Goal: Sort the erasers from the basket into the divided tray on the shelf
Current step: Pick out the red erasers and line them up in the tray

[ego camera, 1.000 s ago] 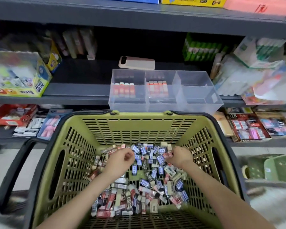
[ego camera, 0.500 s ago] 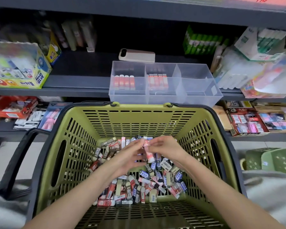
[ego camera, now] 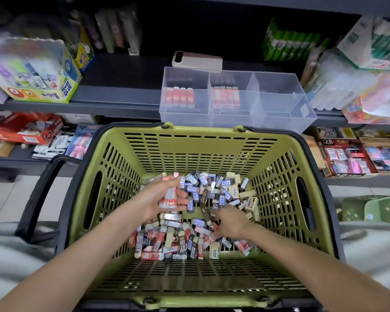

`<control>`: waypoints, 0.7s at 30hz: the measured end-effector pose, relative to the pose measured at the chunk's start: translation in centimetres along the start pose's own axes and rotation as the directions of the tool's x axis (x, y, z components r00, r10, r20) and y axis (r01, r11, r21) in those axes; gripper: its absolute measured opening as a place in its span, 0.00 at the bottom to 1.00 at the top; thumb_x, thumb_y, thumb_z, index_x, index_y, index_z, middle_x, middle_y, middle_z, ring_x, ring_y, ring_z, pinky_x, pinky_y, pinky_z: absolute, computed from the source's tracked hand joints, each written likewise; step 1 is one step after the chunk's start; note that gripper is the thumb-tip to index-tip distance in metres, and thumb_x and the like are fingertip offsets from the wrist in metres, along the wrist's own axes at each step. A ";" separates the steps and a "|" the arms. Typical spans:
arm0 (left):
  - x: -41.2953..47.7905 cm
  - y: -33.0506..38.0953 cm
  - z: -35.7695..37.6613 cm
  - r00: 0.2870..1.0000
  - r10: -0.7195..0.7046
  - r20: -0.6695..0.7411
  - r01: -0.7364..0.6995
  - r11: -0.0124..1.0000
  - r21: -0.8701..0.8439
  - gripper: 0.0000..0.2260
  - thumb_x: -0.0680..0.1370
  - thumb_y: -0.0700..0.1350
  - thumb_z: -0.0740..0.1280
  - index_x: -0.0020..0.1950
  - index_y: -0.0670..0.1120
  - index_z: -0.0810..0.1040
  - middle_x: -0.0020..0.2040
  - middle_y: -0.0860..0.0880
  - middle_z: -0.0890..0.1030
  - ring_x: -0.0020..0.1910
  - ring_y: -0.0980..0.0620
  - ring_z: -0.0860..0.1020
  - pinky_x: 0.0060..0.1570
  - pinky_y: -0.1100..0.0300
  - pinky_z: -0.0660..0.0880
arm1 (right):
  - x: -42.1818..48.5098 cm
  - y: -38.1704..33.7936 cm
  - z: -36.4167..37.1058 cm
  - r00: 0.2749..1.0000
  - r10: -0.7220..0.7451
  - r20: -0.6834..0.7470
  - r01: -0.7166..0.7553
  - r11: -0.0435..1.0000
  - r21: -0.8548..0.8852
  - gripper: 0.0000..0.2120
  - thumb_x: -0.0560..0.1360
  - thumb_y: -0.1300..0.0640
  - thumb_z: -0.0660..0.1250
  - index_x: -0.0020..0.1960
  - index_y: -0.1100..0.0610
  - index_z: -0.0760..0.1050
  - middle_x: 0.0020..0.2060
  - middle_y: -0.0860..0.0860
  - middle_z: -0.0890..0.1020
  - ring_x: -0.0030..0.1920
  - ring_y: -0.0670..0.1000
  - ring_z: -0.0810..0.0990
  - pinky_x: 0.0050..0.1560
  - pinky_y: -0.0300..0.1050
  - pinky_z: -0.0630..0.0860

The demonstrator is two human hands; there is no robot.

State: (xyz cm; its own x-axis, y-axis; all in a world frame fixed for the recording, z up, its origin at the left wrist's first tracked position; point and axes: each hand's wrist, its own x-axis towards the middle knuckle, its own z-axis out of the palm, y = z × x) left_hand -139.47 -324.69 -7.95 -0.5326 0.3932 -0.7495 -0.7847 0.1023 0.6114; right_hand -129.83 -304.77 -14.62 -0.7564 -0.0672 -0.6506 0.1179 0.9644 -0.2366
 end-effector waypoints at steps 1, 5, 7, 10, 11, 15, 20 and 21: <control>-0.3 0.0 -0.4 1.000 0.009 0.000 -0.009 1.000 -0.007 0.11 0.77 0.44 0.66 0.55 0.38 0.75 0.37 0.42 0.84 0.36 0.46 0.83 0.37 0.53 0.82 | 0.1 0.0 0.0 1.000 -0.004 0.009 0.003 0.999 0.054 0.29 0.69 0.42 0.71 0.64 0.55 0.73 0.49 0.54 0.81 0.55 0.52 0.75 0.55 0.48 0.74; -1.2 0.1 -1.1 0.999 0.038 -0.011 -0.038 0.999 -0.026 0.12 0.75 0.45 0.67 0.54 0.39 0.77 0.38 0.44 0.84 0.36 0.48 0.83 0.35 0.56 0.79 | -0.1 -1.4 0.9 0.998 -0.011 0.063 -0.003 0.977 0.211 0.37 0.67 0.33 0.68 0.66 0.56 0.69 0.37 0.49 0.79 0.44 0.48 0.76 0.47 0.43 0.73; -1.4 0.2 -1.1 0.999 0.052 -0.016 -0.052 0.998 -0.034 0.13 0.76 0.46 0.67 0.55 0.39 0.76 0.39 0.44 0.84 0.36 0.49 0.82 0.34 0.56 0.78 | -0.2 -1.9 1.9 0.999 0.000 0.041 -0.005 0.992 0.123 0.45 0.63 0.30 0.68 0.69 0.57 0.63 0.54 0.53 0.78 0.58 0.54 0.72 0.55 0.48 0.71; -1.5 0.3 -0.9 0.996 0.092 -0.010 -0.092 0.995 -0.047 0.11 0.78 0.45 0.66 0.54 0.39 0.75 0.37 0.45 0.84 0.34 0.50 0.82 0.32 0.59 0.79 | -0.3 -1.6 2.3 0.999 -0.011 0.038 0.004 0.985 0.175 0.50 0.60 0.27 0.68 0.70 0.57 0.59 0.62 0.53 0.75 0.62 0.55 0.71 0.61 0.49 0.69; -1.6 0.4 -0.9 0.995 0.103 -0.011 -0.104 0.993 -0.049 0.10 0.78 0.45 0.66 0.53 0.39 0.75 0.36 0.45 0.84 0.33 0.50 0.82 0.32 0.59 0.79 | -0.5 -1.5 2.4 0.999 -0.016 0.049 0.006 0.979 0.203 0.51 0.59 0.27 0.69 0.70 0.57 0.59 0.61 0.53 0.75 0.61 0.55 0.73 0.61 0.48 0.69; -1.7 0.4 -0.8 0.991 0.131 -0.018 -0.131 0.991 -0.029 0.10 0.78 0.45 0.66 0.52 0.39 0.76 0.36 0.46 0.83 0.33 0.51 0.81 0.33 0.59 0.79 | -0.8 -1.5 3.2 0.996 -0.005 0.087 -0.018 0.966 0.259 0.48 0.56 0.36 0.77 0.67 0.58 0.61 0.59 0.53 0.75 0.60 0.54 0.72 0.56 0.46 0.70; -1.6 0.2 -0.6 0.990 0.140 -0.030 -0.140 0.990 0.001 0.09 0.78 0.46 0.66 0.50 0.40 0.76 0.36 0.47 0.83 0.34 0.51 0.81 0.37 0.57 0.79 | -0.2 -1.7 3.2 0.988 -0.057 0.141 0.047 0.996 0.071 0.39 0.59 0.37 0.76 0.63 0.57 0.72 0.56 0.54 0.76 0.59 0.54 0.72 0.56 0.46 0.71; -1.6 0.2 -0.5 0.990 0.141 -0.033 -0.140 0.990 0.007 0.09 0.78 0.46 0.66 0.49 0.40 0.76 0.36 0.47 0.83 0.34 0.51 0.81 0.38 0.57 0.79 | -0.1 -1.9 3.4 0.989 -0.081 0.127 0.081 0.997 0.008 0.38 0.60 0.37 0.75 0.62 0.56 0.73 0.56 0.53 0.76 0.58 0.54 0.71 0.55 0.45 0.69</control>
State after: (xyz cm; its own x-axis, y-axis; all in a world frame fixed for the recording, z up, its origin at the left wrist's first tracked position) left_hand -138.95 -325.79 -6.78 -0.6478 0.3733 -0.6641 -0.6998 0.0529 0.7124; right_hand -127.82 -307.42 -16.56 -0.6753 -0.1770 -0.7160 0.0617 0.9538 -0.2940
